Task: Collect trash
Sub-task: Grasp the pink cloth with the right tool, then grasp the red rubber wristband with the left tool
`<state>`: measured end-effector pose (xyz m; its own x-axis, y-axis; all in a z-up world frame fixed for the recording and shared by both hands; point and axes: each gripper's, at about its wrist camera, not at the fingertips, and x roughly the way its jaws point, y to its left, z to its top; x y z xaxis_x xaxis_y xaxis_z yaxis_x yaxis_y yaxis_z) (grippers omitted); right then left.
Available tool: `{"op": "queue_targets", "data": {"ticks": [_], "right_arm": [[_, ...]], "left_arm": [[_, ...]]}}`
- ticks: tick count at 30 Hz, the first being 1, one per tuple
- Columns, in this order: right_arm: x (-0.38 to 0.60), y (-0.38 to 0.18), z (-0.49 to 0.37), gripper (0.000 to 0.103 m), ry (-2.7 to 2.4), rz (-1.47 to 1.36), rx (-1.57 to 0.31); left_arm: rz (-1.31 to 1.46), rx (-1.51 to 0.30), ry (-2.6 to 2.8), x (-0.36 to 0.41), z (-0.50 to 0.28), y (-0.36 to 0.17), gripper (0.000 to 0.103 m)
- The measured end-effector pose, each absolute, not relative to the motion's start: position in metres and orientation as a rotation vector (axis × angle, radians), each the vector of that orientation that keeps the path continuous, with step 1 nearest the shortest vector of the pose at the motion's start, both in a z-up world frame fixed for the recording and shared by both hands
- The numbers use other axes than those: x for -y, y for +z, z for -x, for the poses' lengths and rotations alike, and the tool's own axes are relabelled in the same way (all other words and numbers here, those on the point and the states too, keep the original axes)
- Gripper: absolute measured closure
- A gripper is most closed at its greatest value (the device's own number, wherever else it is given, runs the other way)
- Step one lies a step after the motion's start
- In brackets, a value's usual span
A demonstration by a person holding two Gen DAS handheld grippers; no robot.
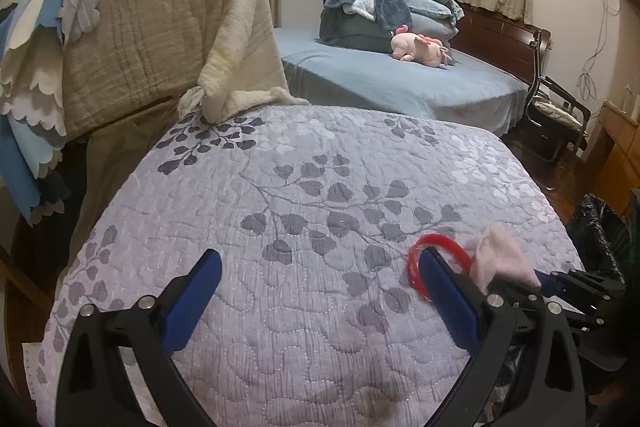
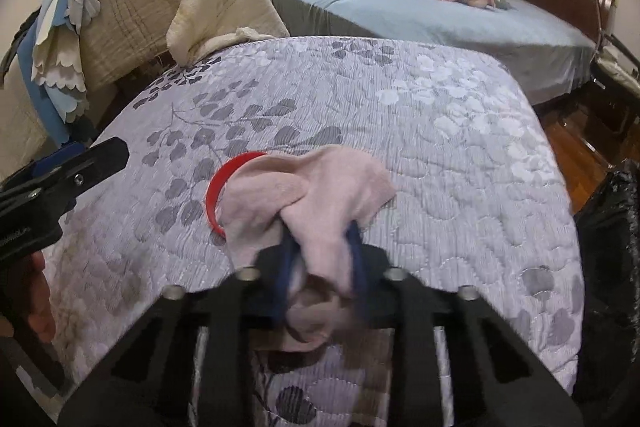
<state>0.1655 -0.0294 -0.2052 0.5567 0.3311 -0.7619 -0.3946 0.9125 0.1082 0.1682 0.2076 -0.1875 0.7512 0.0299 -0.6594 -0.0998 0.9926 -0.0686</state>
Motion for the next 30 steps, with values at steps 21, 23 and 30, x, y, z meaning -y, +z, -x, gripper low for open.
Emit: {"op": "queue_targets", "data": {"ticks": [21, 23, 30], "right_arm": [[0.079, -0.188, -0.180, 0.094, 0.316, 0.039, -0.823], [0.078, -0.189, -0.179, 0.094, 0.318, 0.040, -0.824], [0.076, -0.189, -0.179, 0.094, 0.323, 0.040, -0.829]], "left_arm": [[0.092, -0.824, -0.035, -0.164, -0.193, -0.218, 0.026], [0.107, -0.842, -0.051, -0.163, -0.197, -0.221, 0.034], [0.139, -0.896, -0.099, -0.160, -0.205, -0.232, 0.072]]}}
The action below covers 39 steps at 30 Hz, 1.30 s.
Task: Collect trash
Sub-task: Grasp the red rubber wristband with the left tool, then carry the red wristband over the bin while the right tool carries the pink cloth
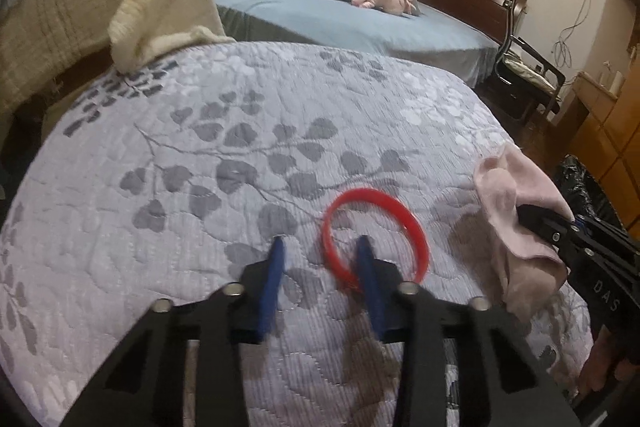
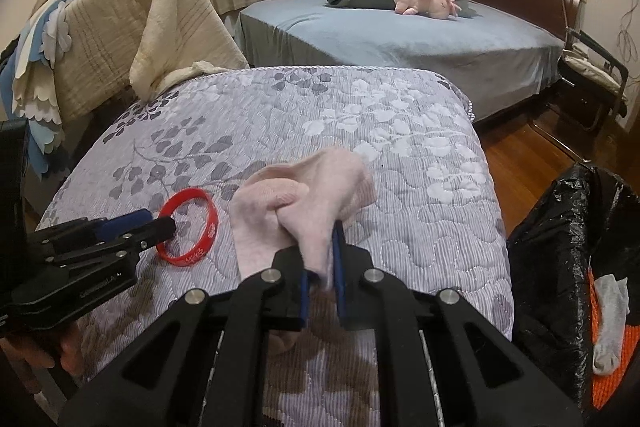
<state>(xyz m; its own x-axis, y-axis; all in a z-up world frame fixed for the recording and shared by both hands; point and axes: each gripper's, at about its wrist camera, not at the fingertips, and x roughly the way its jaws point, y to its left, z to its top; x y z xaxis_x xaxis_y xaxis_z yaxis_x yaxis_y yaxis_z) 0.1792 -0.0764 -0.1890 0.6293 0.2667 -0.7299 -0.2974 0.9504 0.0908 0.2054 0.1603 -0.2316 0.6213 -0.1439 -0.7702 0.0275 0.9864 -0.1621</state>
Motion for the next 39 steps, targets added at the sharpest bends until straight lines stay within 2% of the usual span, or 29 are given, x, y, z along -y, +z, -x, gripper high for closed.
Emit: {"op": "queue_targets", "data": {"ticks": [2, 4, 7, 39], "right_arm": [[0.076, -0.189, -0.179, 0.094, 0.323, 0.039, -0.829], [0.076, -0.188, -0.179, 0.094, 0.322, 0.036, -0.828], [0.076, -0.186, -0.178, 0.094, 0.323, 0.033, -0.823], [0.102, -0.108, -0.169, 0.094, 0.332, -0.036, -0.703]], "left_arm": [[0.136, -0.895, -0.109, -0.159, -0.206, -0.231, 0.077], [0.140, -0.898, -0.131, -0.157, -0.206, -0.231, 0.091], [0.143, -0.893, -0.144, -0.156, -0.206, -0.228, 0.097], [0.119, -0.733, -0.153, -0.136, -0.199, -0.135, 0.098]]}}
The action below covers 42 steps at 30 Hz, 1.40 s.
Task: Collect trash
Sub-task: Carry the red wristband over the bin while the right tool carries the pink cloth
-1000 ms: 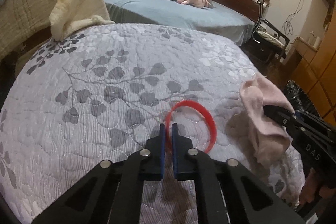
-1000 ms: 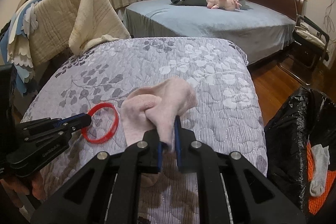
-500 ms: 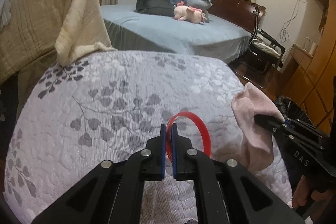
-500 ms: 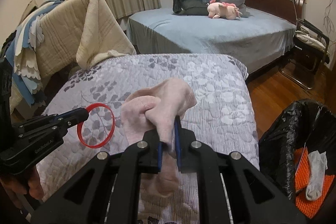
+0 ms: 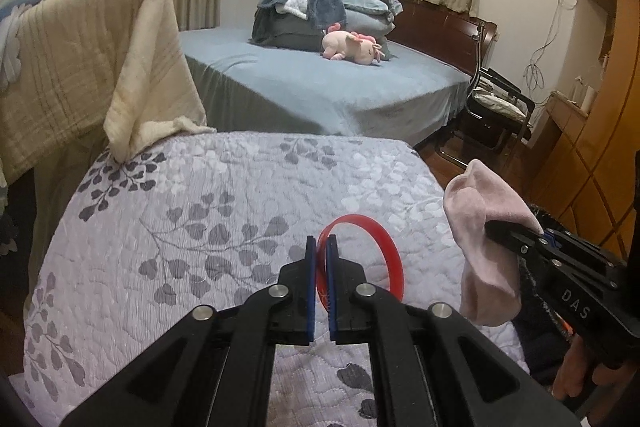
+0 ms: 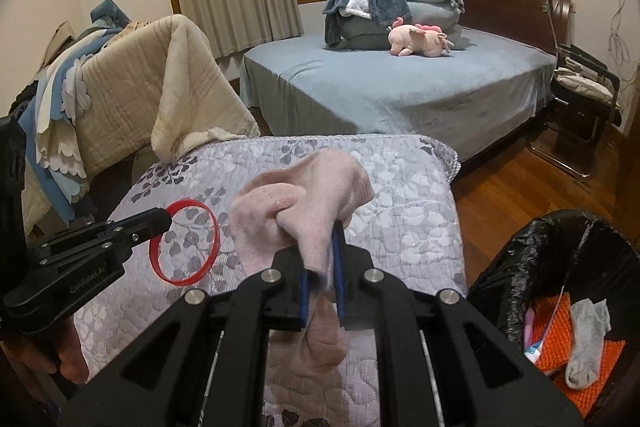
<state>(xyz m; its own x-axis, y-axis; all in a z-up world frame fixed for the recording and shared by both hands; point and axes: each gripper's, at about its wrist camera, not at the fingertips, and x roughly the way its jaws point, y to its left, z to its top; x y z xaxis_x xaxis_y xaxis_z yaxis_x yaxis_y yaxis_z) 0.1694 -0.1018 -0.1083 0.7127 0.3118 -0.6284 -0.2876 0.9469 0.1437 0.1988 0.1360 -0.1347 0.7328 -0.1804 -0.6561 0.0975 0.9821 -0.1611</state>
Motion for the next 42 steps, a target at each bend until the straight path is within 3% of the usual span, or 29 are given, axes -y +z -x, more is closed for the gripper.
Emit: {"op": "queue_targets", "data": {"ticks": [20, 42], "right_arm": [[0.168, -0.063, -0.144, 0.094, 0.245, -0.063, -0.613], [0.276, -0.051, -0.113, 0.094, 0.006, -0.094, -0.566]], "left_arm": [[0.075, -0.678, -0.260, -0.069, -0.191, -0.088, 0.099], [0.010, -0.664, -0.475, 0.044, -0.189, -0.079, 0.099]]}}
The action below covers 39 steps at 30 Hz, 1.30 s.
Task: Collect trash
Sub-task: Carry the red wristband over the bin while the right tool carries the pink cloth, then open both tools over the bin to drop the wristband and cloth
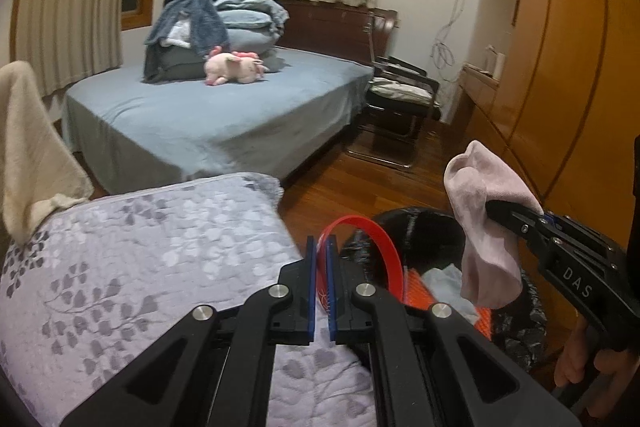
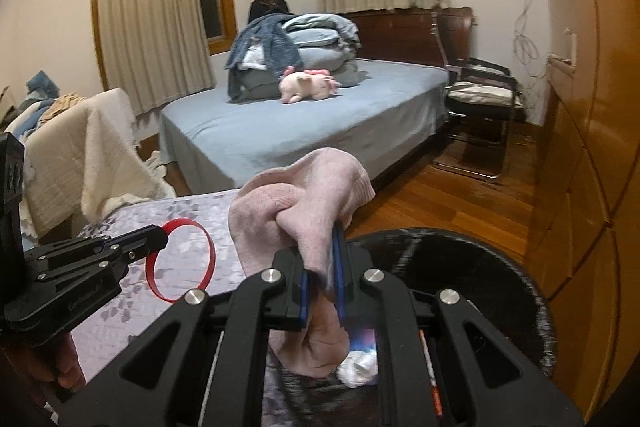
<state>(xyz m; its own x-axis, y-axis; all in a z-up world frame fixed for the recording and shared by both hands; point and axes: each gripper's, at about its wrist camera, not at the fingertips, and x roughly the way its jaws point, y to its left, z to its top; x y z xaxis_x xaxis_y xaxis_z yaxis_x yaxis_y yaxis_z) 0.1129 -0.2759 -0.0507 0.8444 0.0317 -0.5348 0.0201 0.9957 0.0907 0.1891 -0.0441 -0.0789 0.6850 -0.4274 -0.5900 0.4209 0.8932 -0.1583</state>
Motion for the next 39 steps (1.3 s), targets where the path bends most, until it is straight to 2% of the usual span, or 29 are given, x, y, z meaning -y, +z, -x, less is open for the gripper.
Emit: {"op": "queue_targets", "data": {"ticks": [16, 30, 32, 34, 35, 36, 38, 39], "right_arm": [[0.365, -0.088, -0.095, 0.094, -0.221, -0.145, -0.620], [0.402, -0.129, -0.113, 0.089, -0.286, -0.187, -0.701], [0.403, -0.131, -0.114, 0.080, -0.293, -0.176, -0.712], [0.404, -0.133, -0.113, 0.068, -0.309, -0.169, -0.720], [0.404, -0.134, -0.112, 0.060, -0.318, -0.166, -0.723], [0.404, -0.135, -0.110, 0.055, -0.326, -0.163, -0.724], [0.403, -0.135, -0.108, 0.036, -0.339, -0.156, -0.727], [0.402, -0.135, -0.106, 0.035, -0.351, -0.151, -0.725]], "left_arm": [[-0.049, -0.705, -0.642, 0.148, -0.206, -0.102, 0.099], [-0.068, -0.766, -0.729, 0.194, -0.226, -0.126, 0.098], [-0.068, -0.778, -0.733, 0.197, -0.230, -0.130, 0.096], [-0.057, -0.789, -0.741, 0.197, -0.232, -0.131, 0.081], [-0.055, -0.790, -0.742, 0.198, -0.233, -0.130, 0.078], [-0.054, -0.791, -0.743, 0.197, -0.233, -0.130, 0.075], [-0.055, -0.790, -0.741, 0.196, -0.232, -0.130, 0.069], [-0.055, -0.789, -0.738, 0.194, -0.232, -0.129, 0.063]]}}
